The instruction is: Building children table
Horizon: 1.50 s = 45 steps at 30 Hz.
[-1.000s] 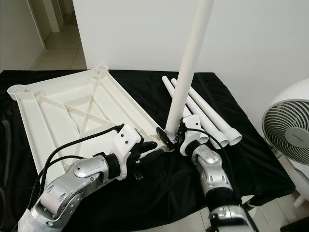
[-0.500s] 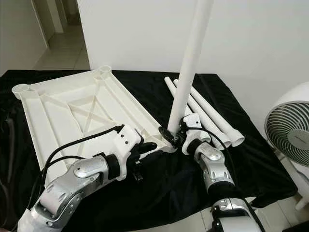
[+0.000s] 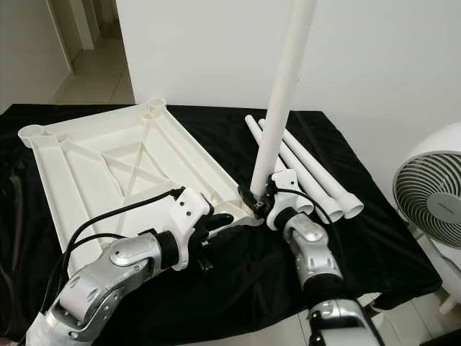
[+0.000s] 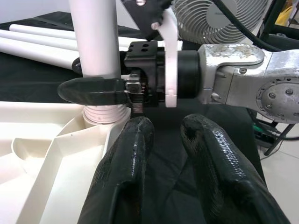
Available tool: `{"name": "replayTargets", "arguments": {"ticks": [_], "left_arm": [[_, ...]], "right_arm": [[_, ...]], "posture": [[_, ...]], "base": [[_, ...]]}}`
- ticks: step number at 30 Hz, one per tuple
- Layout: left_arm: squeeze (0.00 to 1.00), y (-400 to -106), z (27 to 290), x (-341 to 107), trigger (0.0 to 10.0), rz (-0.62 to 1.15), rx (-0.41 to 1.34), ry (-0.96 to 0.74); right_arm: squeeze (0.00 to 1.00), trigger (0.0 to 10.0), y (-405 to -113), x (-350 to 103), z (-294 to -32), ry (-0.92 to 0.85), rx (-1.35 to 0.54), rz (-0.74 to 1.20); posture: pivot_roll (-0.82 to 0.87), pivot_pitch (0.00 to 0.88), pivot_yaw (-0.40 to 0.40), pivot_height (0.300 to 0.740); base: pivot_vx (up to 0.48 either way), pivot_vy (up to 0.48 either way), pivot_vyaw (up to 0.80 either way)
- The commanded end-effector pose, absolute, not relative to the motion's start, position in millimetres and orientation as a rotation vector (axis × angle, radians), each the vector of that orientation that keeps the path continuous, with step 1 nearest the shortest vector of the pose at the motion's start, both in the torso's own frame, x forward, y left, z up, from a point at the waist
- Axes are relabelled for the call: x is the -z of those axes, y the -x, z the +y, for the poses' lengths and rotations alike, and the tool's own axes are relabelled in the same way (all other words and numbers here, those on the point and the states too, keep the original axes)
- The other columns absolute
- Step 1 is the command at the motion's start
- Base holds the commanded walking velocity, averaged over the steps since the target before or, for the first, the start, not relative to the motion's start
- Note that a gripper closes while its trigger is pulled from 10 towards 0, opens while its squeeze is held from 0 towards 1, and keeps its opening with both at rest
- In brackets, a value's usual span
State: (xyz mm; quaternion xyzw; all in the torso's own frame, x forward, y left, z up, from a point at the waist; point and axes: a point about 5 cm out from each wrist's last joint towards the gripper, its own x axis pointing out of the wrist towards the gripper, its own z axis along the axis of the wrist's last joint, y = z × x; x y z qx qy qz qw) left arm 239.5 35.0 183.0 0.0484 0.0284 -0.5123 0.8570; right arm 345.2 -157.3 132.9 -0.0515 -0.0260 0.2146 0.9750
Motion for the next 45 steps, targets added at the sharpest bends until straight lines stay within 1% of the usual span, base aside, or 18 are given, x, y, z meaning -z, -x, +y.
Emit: {"name": "replayTargets", "arguments": {"ticks": [1,4,7,9,10,12,15,16,19,22,28,29,36,41,42,43,44,45], "left_arm": [[0.0,-239,36,-184,10.0,0.054,1.043,-0.108],[0.0,-239,34,-184,10.0,0.053,1.048,-0.103],[0.0,-239,34,-184,10.0,0.053,1.049,-0.101],[0.0,-239,33,-184,10.0,0.052,1.052,-0.099],[0.0,-239,33,-184,10.0,0.052,1.052,-0.099],[0.0,-239,33,-184,10.0,0.052,1.055,-0.098],[0.0,-239,32,-184,10.0,0.052,1.056,-0.096],[0.0,-239,32,-184,10.0,0.052,1.056,-0.096],[0.0,-240,32,-185,10.0,0.05,1.058,-0.096],[0.0,-240,32,-185,10.0,0.05,1.058,-0.096],[0.0,-239,31,-185,10.0,0.047,1.056,-0.093],[0.0,-239,31,-186,10.0,0.047,1.056,-0.092],[0.0,-240,30,-186,10.0,0.046,1.055,-0.091],[0.0,-241,30,-185,10.0,0.045,1.055,-0.092],[0.0,-241,30,-185,10.0,0.045,1.054,-0.092],[0.0,-241,30,-185,10.0,0.045,1.054,-0.092],[0.0,-241,30,-185,10.0,0.045,1.052,-0.094],[0.0,-241,30,-185,10.0,0.045,1.052,-0.094]], "right_arm": [[0.0,10.0,-341,-116,-165,0.141,-0.379,0.038],[0.0,10.0,-338,-118,-159,0.078,-0.206,0.027],[0.0,10.0,-337,-118,-158,0.052,-0.124,0.024],[0.0,10.0,-332,-119,-156,0.026,0.029,0.003],[0.0,10.0,-332,-119,-156,0.026,0.029,0.003],[0.0,10.0,-327,-121,-150,0.021,0.134,-0.019],[0.0,10.0,-323,-124,-144,0.018,0.204,-0.037],[0.0,10.0,-323,-124,-144,0.018,0.204,-0.037],[0.0,10.0,-317,-125,-118,-0.015,0.126,-0.024],[0.0,10.0,-316,-125,-116,-0.014,0.112,-0.018],[0.0,10.0,-318,-124,-123,0.011,0.136,0.0],[1.0,10.0,-317,-125,-122,0.002,0.123,-0.005],[1.0,10.0,-317,-128,-125,0.007,0.106,-0.031],[1.0,10.0,-318,-134,-136,-0.004,0.062,-0.067],[0.87,10.0,-318,-136,-138,-0.01,0.042,-0.08],[0.87,10.0,-318,-136,-138,-0.01,0.042,-0.08],[0.0,10.0,-315,-136,-140,-0.025,0.025,-0.091],[0.0,10.0,-315,-136,-140,-0.025,0.025,-0.091]], "posture": [[0.05,0.052,-0.054,0.74],[0.04,0.053,-0.056,0.74],[0.04,0.052,-0.056,0.74],[0.04,0.052,-0.056,0.74],[0.04,0.052,-0.056,0.74],[0.03,0.054,-0.054,0.74],[0.03,0.054,-0.054,0.74],[0.03,0.054,-0.054,0.74],[0.03,0.053,-0.054,0.74],[0.03,0.052,-0.056,0.74],[0.03,0.052,-0.059,0.74],[0.03,0.052,-0.061,0.74],[0.03,0.051,-0.06,0.74],[0.03,0.046,-0.059,0.74],[0.03,0.046,-0.059,0.74],[0.03,0.046,-0.059,0.74],[0.03,0.046,-0.059,0.74],[0.03,0.046,-0.059,0.74]], "base": [[0.0,0.0,0.0],[0.0,0.0,0.0],[0.0,0.0,0.0],[0.0,0.0,0.0],[0.0,0.0,0.0],[0.0,0.0,0.0],[0.0,0.0,0.0],[0.0,0.0,0.0],[0.0,0.0,0.0],[0.0,0.0,0.0],[0.0,0.0,0.0],[0.0,0.0,0.0],[0.0,0.0,0.0],[0.0,0.0,0.0],[0.0,0.0,0.0],[0.0,0.0,0.0],[0.0,0.0,0.0],[0.0,0.0,0.0]]}}
